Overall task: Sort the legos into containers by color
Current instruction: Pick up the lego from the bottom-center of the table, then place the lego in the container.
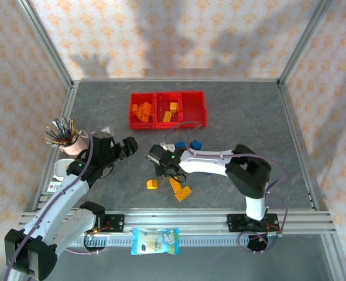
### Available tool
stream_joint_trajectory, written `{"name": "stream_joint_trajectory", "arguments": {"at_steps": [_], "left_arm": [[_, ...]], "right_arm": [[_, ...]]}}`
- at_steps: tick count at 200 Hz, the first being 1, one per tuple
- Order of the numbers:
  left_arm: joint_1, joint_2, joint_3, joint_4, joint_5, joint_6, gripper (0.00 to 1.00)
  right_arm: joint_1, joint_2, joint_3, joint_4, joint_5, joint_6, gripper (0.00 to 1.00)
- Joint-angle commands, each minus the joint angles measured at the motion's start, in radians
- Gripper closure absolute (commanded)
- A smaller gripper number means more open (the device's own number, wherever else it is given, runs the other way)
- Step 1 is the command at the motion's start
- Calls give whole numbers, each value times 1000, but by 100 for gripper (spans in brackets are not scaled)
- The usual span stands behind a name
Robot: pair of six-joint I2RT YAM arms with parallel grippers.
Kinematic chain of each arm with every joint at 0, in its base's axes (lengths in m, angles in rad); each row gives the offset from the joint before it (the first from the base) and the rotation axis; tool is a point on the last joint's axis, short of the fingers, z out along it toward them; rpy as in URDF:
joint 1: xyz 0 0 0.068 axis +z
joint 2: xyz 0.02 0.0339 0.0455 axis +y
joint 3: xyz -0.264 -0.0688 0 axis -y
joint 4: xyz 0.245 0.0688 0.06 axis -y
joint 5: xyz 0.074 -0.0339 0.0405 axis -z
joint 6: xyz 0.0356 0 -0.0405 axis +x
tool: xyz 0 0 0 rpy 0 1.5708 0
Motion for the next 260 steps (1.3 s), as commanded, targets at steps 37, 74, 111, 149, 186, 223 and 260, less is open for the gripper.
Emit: {"name": "stream_joint_trajectory", "arguments": {"at_steps": [37, 74, 111, 149, 186, 223, 260], "left_arm": [[-9, -8, -6, -12, -17, -12, 1], [-9, 0, 26, -2, -7, -8, 1], [-9, 38, 79, 18, -2, 6, 1], [-9, 97, 146, 37, -30, 8, 1], [-9, 162, 223, 68, -45, 8, 1], [-6, 212, 253, 105, -57, -1, 0], [-2, 242, 253, 125, -56, -9, 0]], "right_arm": [[3, 2, 35, 0, 33, -16, 60], [-8, -42, 125, -63, 79, -55, 63], [-92, -73, 194, -50, 96, -110, 63], [-204, 11, 327, 20, 143, -205, 63], [-302, 156, 508, 49, 169, -293, 63], [-370, 303, 684, 52, 191, -346, 62], [-405, 406, 805, 52, 189, -391, 56]]}}
